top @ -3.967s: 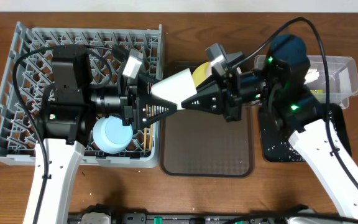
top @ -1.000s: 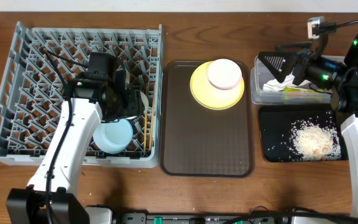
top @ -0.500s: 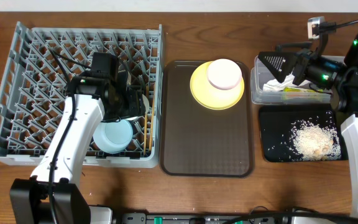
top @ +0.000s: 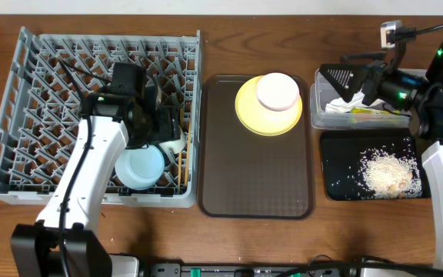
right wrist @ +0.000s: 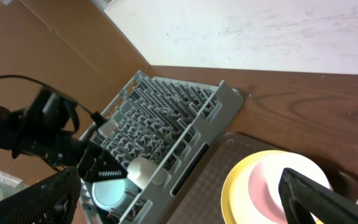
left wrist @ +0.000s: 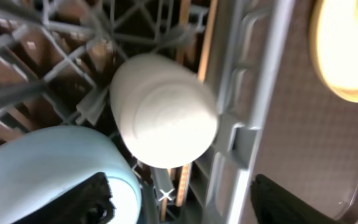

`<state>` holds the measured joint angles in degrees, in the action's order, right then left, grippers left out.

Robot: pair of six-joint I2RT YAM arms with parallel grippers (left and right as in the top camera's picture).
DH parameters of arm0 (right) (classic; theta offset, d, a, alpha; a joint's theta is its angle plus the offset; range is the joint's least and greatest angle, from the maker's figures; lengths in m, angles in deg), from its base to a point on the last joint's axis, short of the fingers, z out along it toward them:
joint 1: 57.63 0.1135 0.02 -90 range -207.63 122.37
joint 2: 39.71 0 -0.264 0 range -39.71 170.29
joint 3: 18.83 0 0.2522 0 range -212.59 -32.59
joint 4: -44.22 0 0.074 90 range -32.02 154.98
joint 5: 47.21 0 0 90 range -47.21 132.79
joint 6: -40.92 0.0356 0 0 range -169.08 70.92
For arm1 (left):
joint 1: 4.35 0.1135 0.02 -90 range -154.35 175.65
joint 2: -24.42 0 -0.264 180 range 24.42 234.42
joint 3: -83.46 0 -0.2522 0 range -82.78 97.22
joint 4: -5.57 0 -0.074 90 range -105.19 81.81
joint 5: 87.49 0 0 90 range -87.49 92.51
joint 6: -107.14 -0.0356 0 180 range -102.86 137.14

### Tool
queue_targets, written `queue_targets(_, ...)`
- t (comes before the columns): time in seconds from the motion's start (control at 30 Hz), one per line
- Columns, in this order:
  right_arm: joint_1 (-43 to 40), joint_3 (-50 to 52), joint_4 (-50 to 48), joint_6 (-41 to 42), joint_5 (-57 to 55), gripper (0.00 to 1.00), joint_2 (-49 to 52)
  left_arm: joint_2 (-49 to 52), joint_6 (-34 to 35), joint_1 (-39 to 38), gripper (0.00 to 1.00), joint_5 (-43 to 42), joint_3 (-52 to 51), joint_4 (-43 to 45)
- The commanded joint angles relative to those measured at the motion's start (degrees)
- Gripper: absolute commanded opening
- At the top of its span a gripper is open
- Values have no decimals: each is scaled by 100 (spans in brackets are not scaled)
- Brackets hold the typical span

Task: Sort waste into correct bins and load items into the dishwasher
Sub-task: 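Lower the white cup into the rack and open the left gripper, then reach the left gripper to the pink bowl on the yellow plate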

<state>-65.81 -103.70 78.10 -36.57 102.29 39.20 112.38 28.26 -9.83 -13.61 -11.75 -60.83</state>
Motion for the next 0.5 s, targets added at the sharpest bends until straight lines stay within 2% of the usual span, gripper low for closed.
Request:
queue_targets(0.0,-4,0,9,-101,4,99,0,-273,83,-13,70,50,612,-199)
queue_targets(0.23,-2,0,9,-101,4,99,0,-37,232,-339,66,-7,2691,-1156)
queue_targets(0.37,-4,0,9,-101,7,99,0,282,229,-990,66,17,3447,-1104)
queue_targets(0.47,-2,0,9,-101,4,99,0,577,199,-1499,66,37,3501,-750)
